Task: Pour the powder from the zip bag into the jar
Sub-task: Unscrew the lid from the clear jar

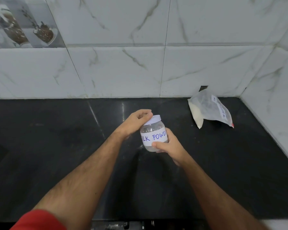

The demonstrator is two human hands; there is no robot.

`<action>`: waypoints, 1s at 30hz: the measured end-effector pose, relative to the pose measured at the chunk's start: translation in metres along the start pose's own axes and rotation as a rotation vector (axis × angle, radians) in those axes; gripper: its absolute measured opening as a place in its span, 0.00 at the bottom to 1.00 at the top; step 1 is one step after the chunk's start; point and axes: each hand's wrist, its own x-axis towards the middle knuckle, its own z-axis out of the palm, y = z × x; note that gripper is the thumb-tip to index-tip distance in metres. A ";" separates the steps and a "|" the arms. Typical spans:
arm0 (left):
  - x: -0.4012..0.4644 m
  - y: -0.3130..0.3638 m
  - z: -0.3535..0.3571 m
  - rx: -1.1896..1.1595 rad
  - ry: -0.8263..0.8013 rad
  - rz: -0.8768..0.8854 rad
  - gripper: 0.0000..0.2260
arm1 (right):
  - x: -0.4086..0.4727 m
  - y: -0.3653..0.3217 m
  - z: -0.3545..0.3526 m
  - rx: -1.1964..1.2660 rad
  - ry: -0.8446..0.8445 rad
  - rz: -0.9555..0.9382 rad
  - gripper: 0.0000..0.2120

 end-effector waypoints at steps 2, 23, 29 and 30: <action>0.000 0.015 0.007 0.015 -0.083 0.008 0.16 | -0.006 -0.006 -0.005 0.177 -0.096 0.041 0.37; -0.001 0.064 0.031 -0.133 -0.096 0.059 0.24 | -0.021 -0.052 -0.004 0.154 0.136 -0.067 0.42; -0.011 0.055 0.036 -0.028 -0.060 0.077 0.14 | -0.019 -0.050 -0.002 -0.209 0.305 -0.095 0.37; -0.013 0.056 0.036 -0.020 -0.065 0.084 0.16 | -0.019 -0.051 -0.002 -0.230 0.301 -0.096 0.38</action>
